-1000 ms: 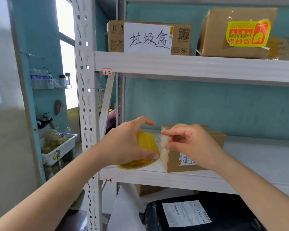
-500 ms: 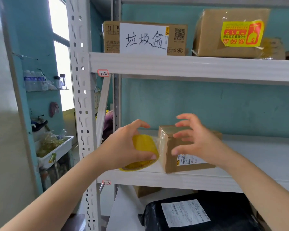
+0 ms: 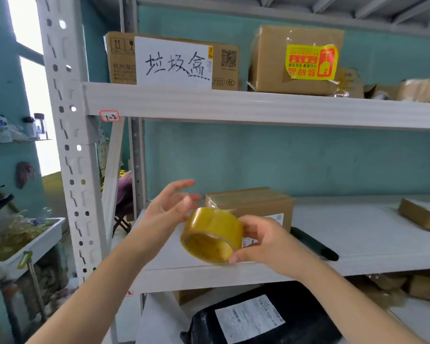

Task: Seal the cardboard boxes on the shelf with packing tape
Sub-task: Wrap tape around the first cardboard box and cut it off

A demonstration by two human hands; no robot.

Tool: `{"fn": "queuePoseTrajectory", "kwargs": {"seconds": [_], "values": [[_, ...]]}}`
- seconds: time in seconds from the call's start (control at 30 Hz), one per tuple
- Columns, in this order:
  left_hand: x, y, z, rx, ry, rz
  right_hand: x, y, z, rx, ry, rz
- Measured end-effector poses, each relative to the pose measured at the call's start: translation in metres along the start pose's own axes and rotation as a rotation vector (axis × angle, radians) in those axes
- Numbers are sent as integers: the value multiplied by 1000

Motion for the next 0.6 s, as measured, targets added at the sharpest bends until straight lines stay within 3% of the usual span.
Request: {"fn": "queuePoseTrajectory", "kwargs": {"seconds": [0.1,0.23,0.33,0.5,0.6], "values": [[-27,-22,28,-42,-33,-218,-22,13,-1,3,39,-91],[-6,-35,106,-280,-136,-85,-62,39,2,-26,37,-233],[9,-35,147,-382,-178,-20,-103,57,5,4,181,-347],[18,-42,163,-407,-181,16,-181,84,-23,129,463,-665],[25,-49,158,-355,-169,45,-206,82,-56,245,646,-696]]}}
Point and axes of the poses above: each hand's wrist, its own y-axis away from the middle knuckle, its own x-axis out of the palm, z = x × y, the point moved 10 cm from there along -y, towards the middle knuckle, and after that the axes turned 7 degrees about z, right-handed, at the moved point
